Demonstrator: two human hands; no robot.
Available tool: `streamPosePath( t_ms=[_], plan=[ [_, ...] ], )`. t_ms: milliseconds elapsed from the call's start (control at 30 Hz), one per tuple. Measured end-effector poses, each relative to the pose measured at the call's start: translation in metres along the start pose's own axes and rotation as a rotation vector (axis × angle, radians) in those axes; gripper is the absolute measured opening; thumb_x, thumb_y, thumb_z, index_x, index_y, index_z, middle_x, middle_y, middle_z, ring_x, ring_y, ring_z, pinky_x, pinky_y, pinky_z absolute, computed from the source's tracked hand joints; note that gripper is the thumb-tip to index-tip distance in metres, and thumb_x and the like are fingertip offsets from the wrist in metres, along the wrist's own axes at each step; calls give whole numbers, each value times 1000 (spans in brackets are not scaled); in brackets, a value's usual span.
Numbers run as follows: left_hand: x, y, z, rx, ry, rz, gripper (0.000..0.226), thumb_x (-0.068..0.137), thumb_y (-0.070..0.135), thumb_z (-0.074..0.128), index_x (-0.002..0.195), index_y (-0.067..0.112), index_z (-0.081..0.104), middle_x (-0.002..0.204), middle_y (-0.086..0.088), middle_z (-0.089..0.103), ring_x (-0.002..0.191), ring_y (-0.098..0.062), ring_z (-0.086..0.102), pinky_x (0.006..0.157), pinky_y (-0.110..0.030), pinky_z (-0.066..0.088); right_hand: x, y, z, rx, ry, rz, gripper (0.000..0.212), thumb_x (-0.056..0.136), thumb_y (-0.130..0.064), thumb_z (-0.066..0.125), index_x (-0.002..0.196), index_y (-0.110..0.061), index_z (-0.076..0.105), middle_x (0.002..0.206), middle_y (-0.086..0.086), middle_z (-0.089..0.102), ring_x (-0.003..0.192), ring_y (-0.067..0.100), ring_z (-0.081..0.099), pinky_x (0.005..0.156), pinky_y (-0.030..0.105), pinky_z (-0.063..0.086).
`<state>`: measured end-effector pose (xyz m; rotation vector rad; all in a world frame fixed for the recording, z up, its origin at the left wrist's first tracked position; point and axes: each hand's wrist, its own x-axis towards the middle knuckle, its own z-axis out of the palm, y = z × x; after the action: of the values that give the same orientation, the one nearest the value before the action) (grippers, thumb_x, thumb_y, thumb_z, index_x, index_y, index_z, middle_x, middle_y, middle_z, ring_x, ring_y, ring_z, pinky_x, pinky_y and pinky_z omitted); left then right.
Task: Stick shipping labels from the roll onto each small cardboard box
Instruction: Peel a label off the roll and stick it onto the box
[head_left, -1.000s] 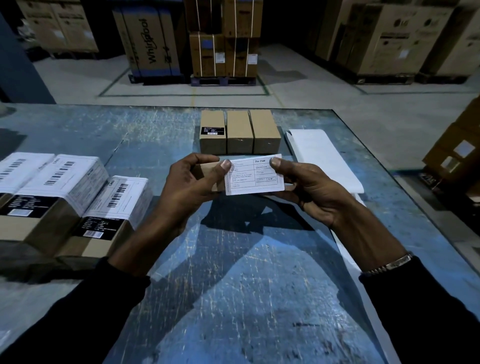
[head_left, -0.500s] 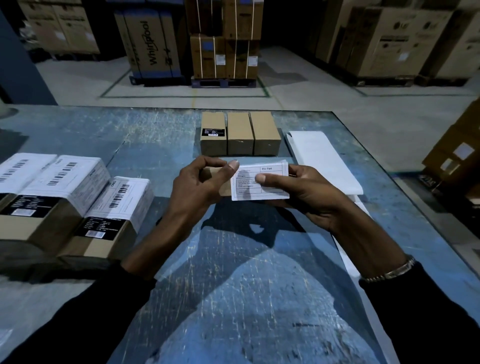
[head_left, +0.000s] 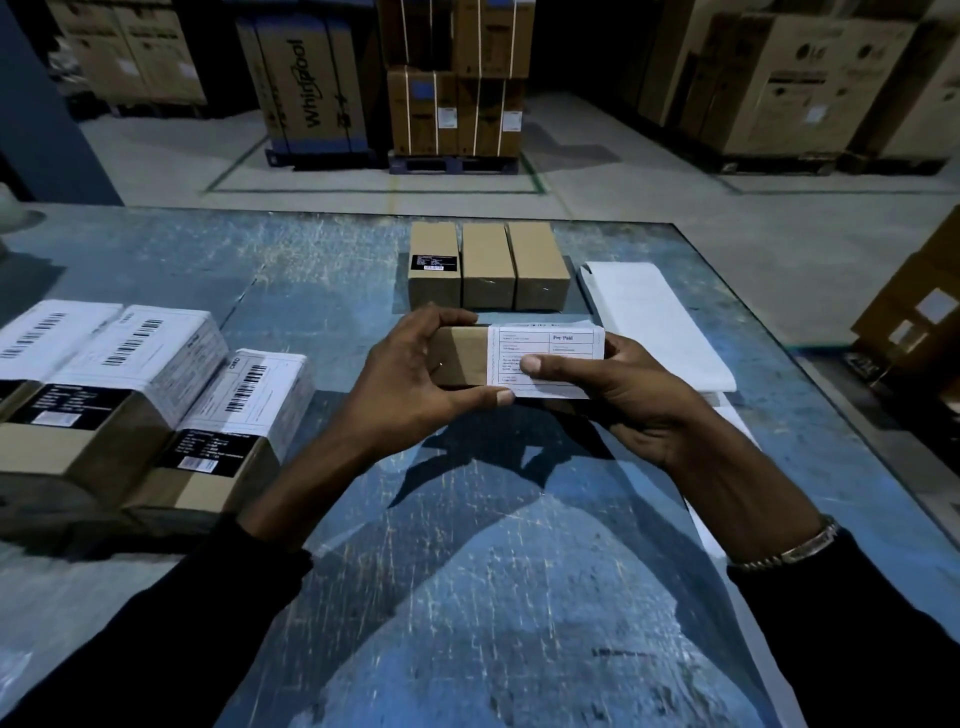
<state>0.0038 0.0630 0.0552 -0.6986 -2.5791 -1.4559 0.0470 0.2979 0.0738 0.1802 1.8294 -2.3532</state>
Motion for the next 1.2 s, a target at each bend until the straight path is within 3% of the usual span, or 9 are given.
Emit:
streamPosePath(
  t_ms=[167, 333, 500, 600, 700, 800, 933, 1000, 1200],
  plan=[
    [2, 1, -3, -31, -18, 14, 92, 68, 73, 82, 147, 42, 49, 146, 7, 55, 129, -16, 59, 101, -44, 61, -6, -7, -3, 52, -41, 65, 59, 77, 13, 76, 133, 0, 64, 123, 16, 78, 113, 27, 77, 88, 33, 65],
    [2, -3, -8, 232, -114, 164, 114, 68, 74, 79, 163, 44, 23, 164, 0, 35, 143, -24, 46, 106, -52, 56, -10, -18, -7, 234, -64, 108, 25, 84, -2, 73, 108, -2, 80, 120, 18, 78, 100, 25, 79, 74, 29, 66],
    [4, -6, -11, 542, 22, 356, 85, 91, 58, 68, 165, 34, 31, 169, -12, 33, 147, -39, 43, 109, -66, 48, -14, -20, -3, 244, -61, 136, 14, 83, -6, 74, 86, -10, 87, 114, 15, 80, 93, 21, 80, 74, 28, 65],
    [5, -3, -19, 569, 43, 538, 76, 97, 42, 70, 164, 32, 37, 171, -20, 24, 146, -43, 43, 105, -57, 54, -17, -24, -3, 256, -104, 124, 16, 82, -5, 72, 87, -8, 87, 114, 16, 80, 95, 22, 80, 84, 32, 66],
    [5, 4, -23, 682, 89, 739, 65, 100, 36, 70, 160, 25, 47, 166, -24, 34, 142, -42, 46, 107, -49, 51, -21, -27, -5, 266, -161, 104, 21, 85, -5, 69, 96, -4, 86, 117, 19, 78, 101, 26, 79, 87, 34, 66],
    [3, 5, -23, 627, 102, 746, 60, 101, 37, 67, 157, 21, 52, 153, -20, 53, 133, -40, 52, 102, -54, 54, -22, -32, -16, 43, -222, 79, 43, 89, -16, 74, 130, -2, 72, 128, 19, 75, 112, 31, 76, 84, 31, 66],
    [0, 8, -28, 282, 105, 575, 53, 96, 31, 81, 145, 18, 65, 146, -11, 60, 134, -27, 57, 104, -43, 56, -18, -36, -36, -290, -154, 24, 135, 59, -31, 104, 168, -21, 23, 141, 6, 68, 125, 25, 71, 87, 32, 62],
    [0, 12, -31, 144, 85, 527, 44, 92, 25, 87, 133, 14, 74, 136, -6, 66, 129, -19, 63, 98, -35, 58, -16, -36, -41, -298, -83, -122, 155, 42, -36, 110, 168, -33, 20, 150, -1, 57, 139, 20, 60, 104, 39, 56],
    [-2, 13, -27, -105, 30, 318, 25, 93, 27, 82, 117, 18, 81, 115, 5, 74, 109, -21, 72, 83, -25, 53, -18, -33, -38, -466, -278, -286, 106, 63, -18, 98, 155, -36, 49, 156, -13, 56, 151, 2, 42, 125, 46, 34]
  ],
)
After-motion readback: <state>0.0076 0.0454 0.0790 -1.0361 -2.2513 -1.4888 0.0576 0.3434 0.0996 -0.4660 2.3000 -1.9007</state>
